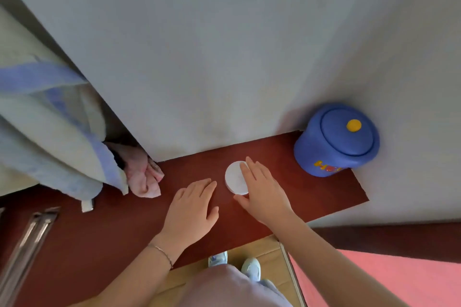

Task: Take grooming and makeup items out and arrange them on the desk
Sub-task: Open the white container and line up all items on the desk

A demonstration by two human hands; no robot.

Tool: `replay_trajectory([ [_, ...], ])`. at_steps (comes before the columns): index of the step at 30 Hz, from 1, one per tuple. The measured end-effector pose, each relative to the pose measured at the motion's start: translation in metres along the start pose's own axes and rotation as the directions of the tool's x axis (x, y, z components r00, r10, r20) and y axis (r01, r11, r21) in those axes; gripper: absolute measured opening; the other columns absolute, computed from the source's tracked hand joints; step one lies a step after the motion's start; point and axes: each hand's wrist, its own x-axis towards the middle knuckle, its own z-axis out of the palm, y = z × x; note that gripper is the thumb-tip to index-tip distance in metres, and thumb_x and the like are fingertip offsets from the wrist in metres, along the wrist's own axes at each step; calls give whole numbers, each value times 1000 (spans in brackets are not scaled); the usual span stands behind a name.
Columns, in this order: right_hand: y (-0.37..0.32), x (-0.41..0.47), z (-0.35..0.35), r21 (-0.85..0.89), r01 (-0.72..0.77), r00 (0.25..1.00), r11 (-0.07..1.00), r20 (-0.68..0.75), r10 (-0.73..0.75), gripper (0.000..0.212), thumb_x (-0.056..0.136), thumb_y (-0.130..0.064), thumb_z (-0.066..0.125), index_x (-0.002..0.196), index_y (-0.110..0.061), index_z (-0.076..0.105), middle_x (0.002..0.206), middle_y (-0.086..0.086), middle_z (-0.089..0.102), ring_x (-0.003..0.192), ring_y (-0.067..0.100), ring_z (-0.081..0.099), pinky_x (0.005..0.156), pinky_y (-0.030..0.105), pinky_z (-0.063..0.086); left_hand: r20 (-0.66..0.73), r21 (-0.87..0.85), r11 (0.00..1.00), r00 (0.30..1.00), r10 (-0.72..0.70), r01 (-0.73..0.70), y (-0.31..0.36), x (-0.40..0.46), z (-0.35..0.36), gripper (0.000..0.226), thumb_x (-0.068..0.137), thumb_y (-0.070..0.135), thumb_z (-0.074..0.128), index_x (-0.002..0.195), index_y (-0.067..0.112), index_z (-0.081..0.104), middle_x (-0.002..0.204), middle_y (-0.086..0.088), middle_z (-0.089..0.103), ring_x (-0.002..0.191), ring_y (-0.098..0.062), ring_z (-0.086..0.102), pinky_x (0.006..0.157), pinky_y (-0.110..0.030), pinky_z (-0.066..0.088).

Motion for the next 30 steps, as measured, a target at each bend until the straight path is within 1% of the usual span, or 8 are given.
replay_trajectory([
  [3,-2,9,4,-12,4,998,1000,59,-3,81,87,-47,55,149,-18,10,158,7,9,143,25,11,113,37,26,40,-65,996,997,-63,65,8,-12,1,50,78,38,55,123,18,57,123,1,60,112,-16,58,85,-32,49],
  [7,-2,15,6,-45,2,997,999,77,1,78,89,-43,54,148,-20,10,156,8,11,140,27,15,108,38,31,105,-277,937,976,-192,214,20,-24,5,47,92,31,45,138,21,41,142,8,42,131,-9,36,106,-25,30],
  [10,-2,17,5,-58,17,996,998,83,-12,74,89,-42,52,148,-20,13,154,11,16,136,29,20,107,36,31,200,-517,766,924,-325,381,29,-29,1,37,94,26,44,130,23,50,128,12,50,124,-4,41,107,-22,28],
  [12,-3,17,1,-7,31,996,999,79,-30,73,88,-43,52,147,-20,17,150,8,25,132,27,25,107,34,29,336,-680,527,856,-393,510,34,-26,-4,28,93,29,42,117,29,57,112,11,54,107,-4,49,103,-28,35],
  [15,-11,12,-13,207,31,994,978,93,-51,71,86,-42,56,146,-21,23,145,3,33,129,24,30,105,30,26,619,-776,-172,680,-393,607,39,-12,-21,30,99,24,37,124,19,51,124,-7,57,115,-21,53,98,-33,39],
  [17,-17,4,-23,365,60,992,929,81,-96,73,82,-40,62,144,-26,27,144,-1,35,130,20,31,102,27,28,681,-727,-428,643,-351,536,39,-10,-23,33,98,31,40,125,16,50,124,-9,59,113,-27,57,92,-35,46],
  [23,-30,-14,-31,494,151,978,856,52,-202,73,81,-40,65,143,-31,28,142,-9,35,127,8,30,94,17,27,626,-674,-641,744,-233,367,44,-8,-20,57,90,58,33,126,20,54,123,-10,62,114,-25,58,87,-37,52],
  [30,-33,-14,-29,479,186,977,858,0,-212,72,79,-40,67,142,-34,32,135,-15,38,112,-3,28,86,10,28,581,-678,-682,768,-269,275,49,-5,-24,67,76,60,43,127,17,54,121,-11,63,110,-22,61,71,-28,55],
])
